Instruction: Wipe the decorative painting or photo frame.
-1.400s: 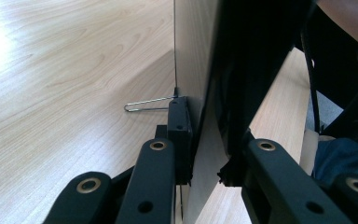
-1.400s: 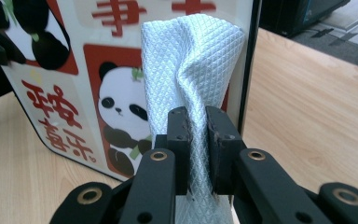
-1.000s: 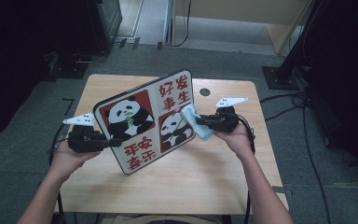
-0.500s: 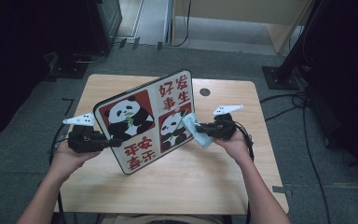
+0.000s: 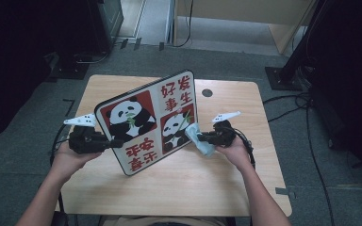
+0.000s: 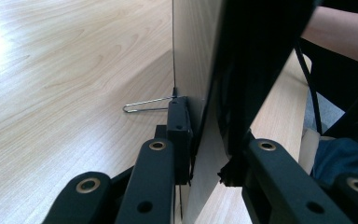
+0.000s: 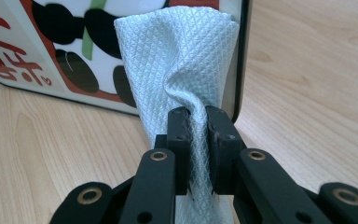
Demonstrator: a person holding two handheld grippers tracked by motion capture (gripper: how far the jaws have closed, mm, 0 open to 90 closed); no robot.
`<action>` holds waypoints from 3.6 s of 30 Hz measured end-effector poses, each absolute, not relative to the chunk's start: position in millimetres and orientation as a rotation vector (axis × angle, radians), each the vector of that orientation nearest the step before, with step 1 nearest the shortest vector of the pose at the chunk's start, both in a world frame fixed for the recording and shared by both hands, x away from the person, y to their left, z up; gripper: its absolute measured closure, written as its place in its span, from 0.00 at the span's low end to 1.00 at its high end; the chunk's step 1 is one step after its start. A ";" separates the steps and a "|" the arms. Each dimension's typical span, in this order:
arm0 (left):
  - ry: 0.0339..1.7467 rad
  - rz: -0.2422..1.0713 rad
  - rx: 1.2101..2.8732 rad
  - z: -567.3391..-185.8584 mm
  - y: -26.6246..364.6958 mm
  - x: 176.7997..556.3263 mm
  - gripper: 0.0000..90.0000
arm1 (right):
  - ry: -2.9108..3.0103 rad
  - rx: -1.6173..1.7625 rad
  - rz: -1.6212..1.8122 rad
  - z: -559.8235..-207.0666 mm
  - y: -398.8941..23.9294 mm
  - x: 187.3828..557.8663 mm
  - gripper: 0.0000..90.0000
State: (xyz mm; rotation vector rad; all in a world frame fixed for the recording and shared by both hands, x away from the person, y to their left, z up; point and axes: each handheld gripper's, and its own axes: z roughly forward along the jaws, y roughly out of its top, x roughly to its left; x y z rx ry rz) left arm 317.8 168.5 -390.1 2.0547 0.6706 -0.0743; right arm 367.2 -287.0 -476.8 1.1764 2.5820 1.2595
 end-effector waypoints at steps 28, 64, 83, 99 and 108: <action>0.687 -0.071 2.046 -390.4 167.7 316.9 0.87 | 2.515 1.086 1.403 -414.4 -288.8 361.7 0.91; 0.704 -0.067 2.037 -391.0 166.6 314.1 0.88 | 2.448 0.888 1.489 -283.5 -235.4 393.2 0.91; 0.701 -0.068 2.039 -391.3 166.6 314.2 0.87 | 2.472 0.917 1.489 -311.6 -234.1 388.4 0.91; 0.701 -0.072 2.040 -390.9 166.5 315.2 0.88 | 2.494 0.944 1.478 -337.8 -239.1 381.1 0.91; 0.698 -0.070 2.048 -391.1 166.7 315.0 0.88 | 2.503 0.961 1.462 -356.8 -241.9 376.5 0.91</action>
